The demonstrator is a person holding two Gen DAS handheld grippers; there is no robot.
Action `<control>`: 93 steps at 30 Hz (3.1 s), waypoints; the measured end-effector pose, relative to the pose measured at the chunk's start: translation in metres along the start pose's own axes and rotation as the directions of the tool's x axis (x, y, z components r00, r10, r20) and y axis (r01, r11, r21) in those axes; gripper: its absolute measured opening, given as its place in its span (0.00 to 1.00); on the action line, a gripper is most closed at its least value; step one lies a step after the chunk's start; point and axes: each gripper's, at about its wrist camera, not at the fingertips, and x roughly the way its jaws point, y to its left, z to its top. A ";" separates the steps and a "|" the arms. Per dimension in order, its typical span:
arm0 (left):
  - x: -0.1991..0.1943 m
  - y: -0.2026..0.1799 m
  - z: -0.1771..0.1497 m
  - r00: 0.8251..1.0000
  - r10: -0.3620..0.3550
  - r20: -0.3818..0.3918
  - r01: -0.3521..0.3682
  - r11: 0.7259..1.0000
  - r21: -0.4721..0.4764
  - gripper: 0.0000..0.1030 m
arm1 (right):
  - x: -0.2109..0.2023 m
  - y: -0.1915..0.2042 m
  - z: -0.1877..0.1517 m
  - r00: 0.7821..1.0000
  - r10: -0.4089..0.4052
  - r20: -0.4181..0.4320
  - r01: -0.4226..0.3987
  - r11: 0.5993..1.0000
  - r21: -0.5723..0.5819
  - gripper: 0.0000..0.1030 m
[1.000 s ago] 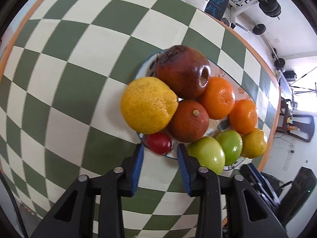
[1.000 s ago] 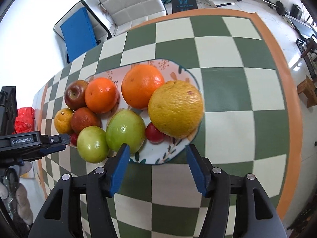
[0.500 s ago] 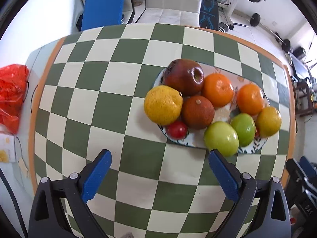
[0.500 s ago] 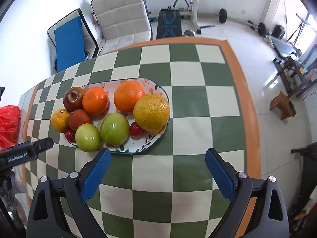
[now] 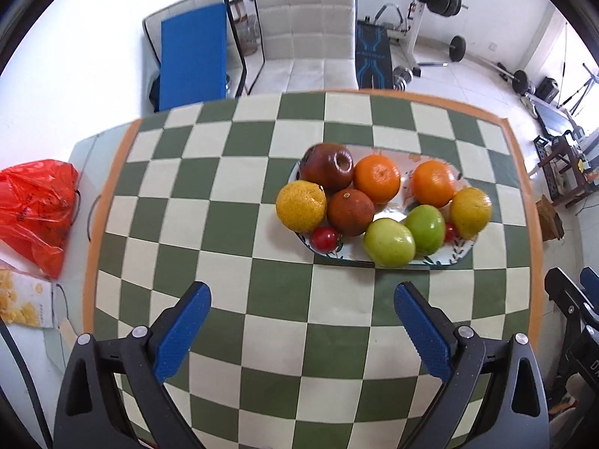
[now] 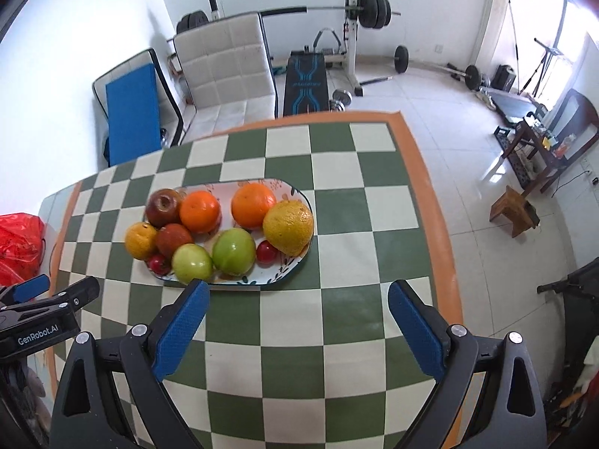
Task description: Organize fruits
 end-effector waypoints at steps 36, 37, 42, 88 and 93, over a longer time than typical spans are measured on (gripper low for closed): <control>-0.243 0.006 -0.122 0.933 -0.099 0.346 0.091 0.995 0.039 0.97 | -0.293 0.006 -0.104 0.956 0.091 0.278 -0.073 0.995 -0.073 0.96; -0.244 0.005 -0.124 0.933 -0.100 0.345 0.092 0.995 0.039 0.97 | -0.294 0.005 -0.105 0.956 0.092 0.278 -0.075 0.995 -0.073 0.96; -0.246 0.000 -0.131 0.934 -0.102 0.344 0.092 0.995 0.047 0.97 | -0.299 0.002 -0.111 0.957 0.101 0.272 -0.085 0.994 -0.070 0.96; -0.122 -0.008 -0.050 0.964 -0.014 0.264 0.013 1.000 0.008 1.00 | -0.118 -0.003 -0.025 0.985 0.022 0.169 -0.012 0.998 -0.062 0.99; -0.120 -0.009 -0.048 0.964 -0.013 0.264 0.011 1.000 0.009 1.00 | -0.119 -0.002 -0.025 0.985 0.023 0.169 -0.013 0.998 -0.059 0.99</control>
